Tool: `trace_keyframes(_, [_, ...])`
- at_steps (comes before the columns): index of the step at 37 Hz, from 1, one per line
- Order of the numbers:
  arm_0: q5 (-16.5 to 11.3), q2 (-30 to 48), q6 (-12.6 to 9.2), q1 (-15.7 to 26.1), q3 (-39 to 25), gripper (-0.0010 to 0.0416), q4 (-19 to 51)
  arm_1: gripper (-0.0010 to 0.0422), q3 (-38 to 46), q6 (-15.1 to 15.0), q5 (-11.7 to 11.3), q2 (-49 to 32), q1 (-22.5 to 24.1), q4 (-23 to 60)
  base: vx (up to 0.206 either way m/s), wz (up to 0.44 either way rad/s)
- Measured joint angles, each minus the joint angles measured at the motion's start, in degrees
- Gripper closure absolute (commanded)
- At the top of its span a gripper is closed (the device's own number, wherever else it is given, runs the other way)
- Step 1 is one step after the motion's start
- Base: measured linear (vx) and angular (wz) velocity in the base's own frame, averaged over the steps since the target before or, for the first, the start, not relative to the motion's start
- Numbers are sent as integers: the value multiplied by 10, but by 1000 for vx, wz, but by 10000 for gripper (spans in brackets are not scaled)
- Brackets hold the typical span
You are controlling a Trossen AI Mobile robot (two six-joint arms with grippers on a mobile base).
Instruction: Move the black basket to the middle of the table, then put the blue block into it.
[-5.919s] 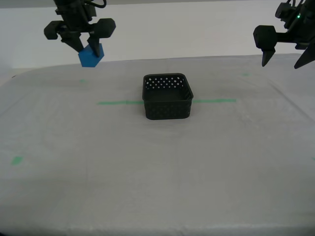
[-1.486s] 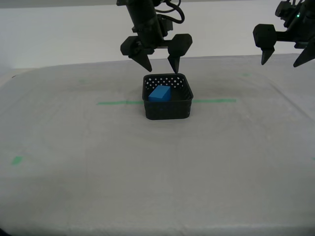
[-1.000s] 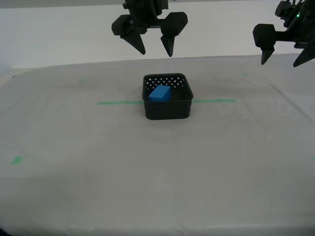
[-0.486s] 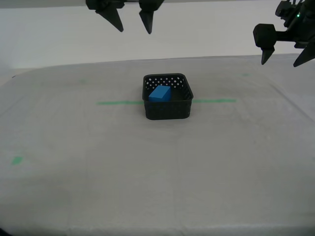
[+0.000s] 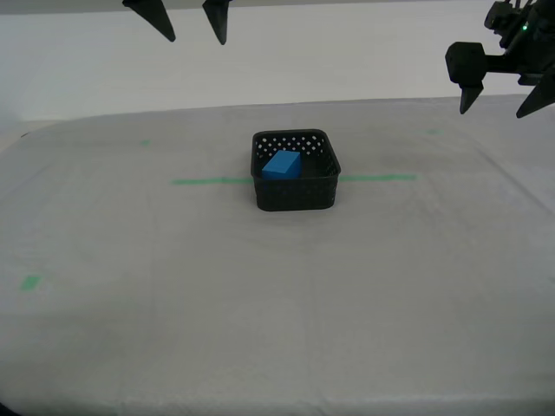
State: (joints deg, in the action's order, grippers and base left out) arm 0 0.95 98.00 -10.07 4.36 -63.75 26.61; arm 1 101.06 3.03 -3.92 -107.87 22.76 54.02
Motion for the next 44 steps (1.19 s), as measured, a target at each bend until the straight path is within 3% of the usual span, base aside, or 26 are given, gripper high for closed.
trace_keyframes(12, [0,0,0,-1,0,7,0,14,-7,-5,-1,1,-39,0,0,0])
trace_keyframes(23, [0,0,0,0,0,7,0,14,-85,-4,2,5,-70,-48,0,0])
trace_keyframes(44, [0,0,0,-1,0,7,-1,14,-229,35,12,57,-87,-176,0,0])
